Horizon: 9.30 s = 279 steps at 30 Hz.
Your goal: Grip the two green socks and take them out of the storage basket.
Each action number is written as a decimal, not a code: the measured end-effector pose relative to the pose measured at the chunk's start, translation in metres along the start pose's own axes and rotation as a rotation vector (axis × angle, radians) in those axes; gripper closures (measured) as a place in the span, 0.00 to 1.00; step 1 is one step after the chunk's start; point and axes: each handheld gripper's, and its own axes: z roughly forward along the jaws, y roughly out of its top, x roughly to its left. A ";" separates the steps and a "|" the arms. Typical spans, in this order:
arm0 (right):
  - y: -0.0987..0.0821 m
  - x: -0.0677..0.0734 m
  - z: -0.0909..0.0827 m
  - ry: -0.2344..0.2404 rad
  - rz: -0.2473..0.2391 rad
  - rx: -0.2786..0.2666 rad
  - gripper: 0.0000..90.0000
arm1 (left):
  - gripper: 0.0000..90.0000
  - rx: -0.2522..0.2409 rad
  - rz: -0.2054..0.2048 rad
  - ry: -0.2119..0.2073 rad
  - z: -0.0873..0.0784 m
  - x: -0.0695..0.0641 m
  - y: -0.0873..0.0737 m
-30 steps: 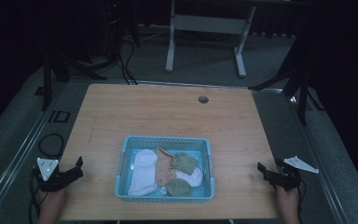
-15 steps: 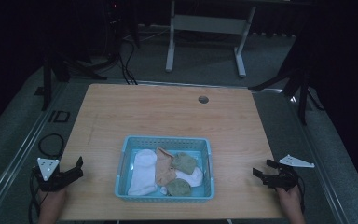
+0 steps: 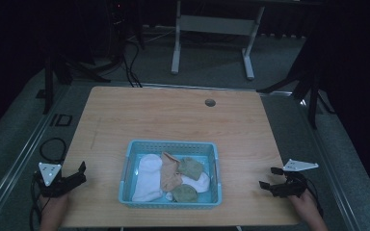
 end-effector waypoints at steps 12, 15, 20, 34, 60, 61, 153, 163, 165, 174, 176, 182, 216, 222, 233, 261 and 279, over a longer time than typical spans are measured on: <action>0.015 0.009 -0.002 0.041 -0.083 0.150 0.15 | 0.00 0.001 0.003 -0.001 0.000 0.000 0.000; 0.017 0.010 -0.002 0.053 -0.083 0.192 0.15 | 0.00 0.001 0.001 -0.001 0.000 0.000 0.000; 0.023 0.014 -0.002 0.059 -0.098 0.242 0.15 | 0.00 0.001 0.000 -0.001 0.000 0.000 0.000; 0.038 0.021 0.001 0.121 -0.151 0.390 0.15 | 0.00 0.002 0.003 -0.003 0.000 0.000 0.000; 0.050 0.033 0.010 0.128 -0.201 0.514 0.15 | 0.00 0.002 0.003 -0.005 0.000 0.000 0.000; 0.052 0.036 0.010 0.143 -0.201 0.513 0.15 | 0.00 0.003 0.002 -0.005 0.000 0.000 0.000; 0.178 0.188 0.099 0.450 -0.610 0.409 0.55 | 0.00 -0.004 0.003 -0.015 0.000 0.000 0.000; 0.175 0.192 0.121 0.446 -0.594 0.467 0.58 | 0.00 -0.006 0.005 -0.017 0.000 0.000 0.000; 0.174 0.194 0.124 0.455 -0.604 0.478 0.59 | 0.00 -0.005 0.008 -0.017 0.000 0.000 0.000; 0.172 0.202 0.130 0.457 -0.626 0.520 0.62 | 0.00 -0.006 0.008 -0.017 0.000 0.000 0.000; 0.172 0.202 0.131 0.453 -0.629 0.528 0.62 | 0.00 -0.006 0.007 -0.017 0.000 0.000 0.000; 0.170 0.207 0.132 0.433 -0.688 0.530 0.76 | 0.00 -0.006 0.008 -0.018 0.000 0.000 0.000; 0.229 0.191 0.048 0.288 -0.711 0.311 0.93 | 0.00 -0.004 0.010 -0.017 0.000 0.000 0.000; 0.234 0.181 0.026 0.251 -0.693 0.273 0.93 | 0.00 -0.001 0.010 -0.015 0.000 0.000 0.000; 0.231 0.159 -0.005 0.183 -0.635 0.228 0.93 | 0.00 -0.001 0.011 -0.015 0.000 0.000 0.000; 0.151 0.074 -0.011 0.081 -0.381 0.278 0.93 | 0.00 -0.001 0.013 -0.010 0.001 -0.001 0.000; 0.091 0.056 0.029 0.145 -0.240 0.298 0.93 | 0.00 -0.001 0.014 -0.008 0.001 -0.001 0.000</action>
